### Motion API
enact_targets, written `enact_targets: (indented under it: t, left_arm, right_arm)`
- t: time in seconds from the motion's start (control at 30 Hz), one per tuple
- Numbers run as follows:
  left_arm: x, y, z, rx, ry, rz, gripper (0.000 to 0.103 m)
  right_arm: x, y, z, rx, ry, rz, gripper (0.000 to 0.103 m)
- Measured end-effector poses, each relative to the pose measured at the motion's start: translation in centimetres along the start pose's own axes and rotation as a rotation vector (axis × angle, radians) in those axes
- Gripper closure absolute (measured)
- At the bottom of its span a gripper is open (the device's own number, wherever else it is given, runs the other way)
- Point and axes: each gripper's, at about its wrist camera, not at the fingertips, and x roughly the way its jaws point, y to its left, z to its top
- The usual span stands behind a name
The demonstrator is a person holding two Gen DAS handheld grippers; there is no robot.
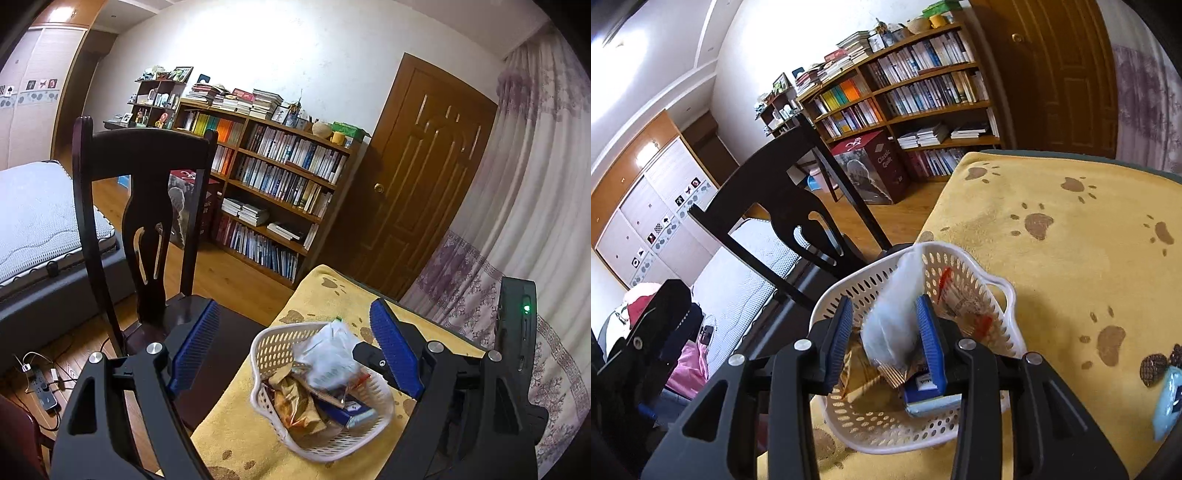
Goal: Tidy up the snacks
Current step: 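Carry the white-and-green bag into the basket and open the right tool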
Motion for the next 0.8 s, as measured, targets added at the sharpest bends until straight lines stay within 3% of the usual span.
enact_targets:
  t: [0.8]
  left_arm:
    - [-0.2, -0.6, -0.1, 0.017, 0.005, -0.014, 0.018]
  right_arm:
    - [-1.3, -4.9, -2.3, 0.059, 0.021, -0.097, 0.066]
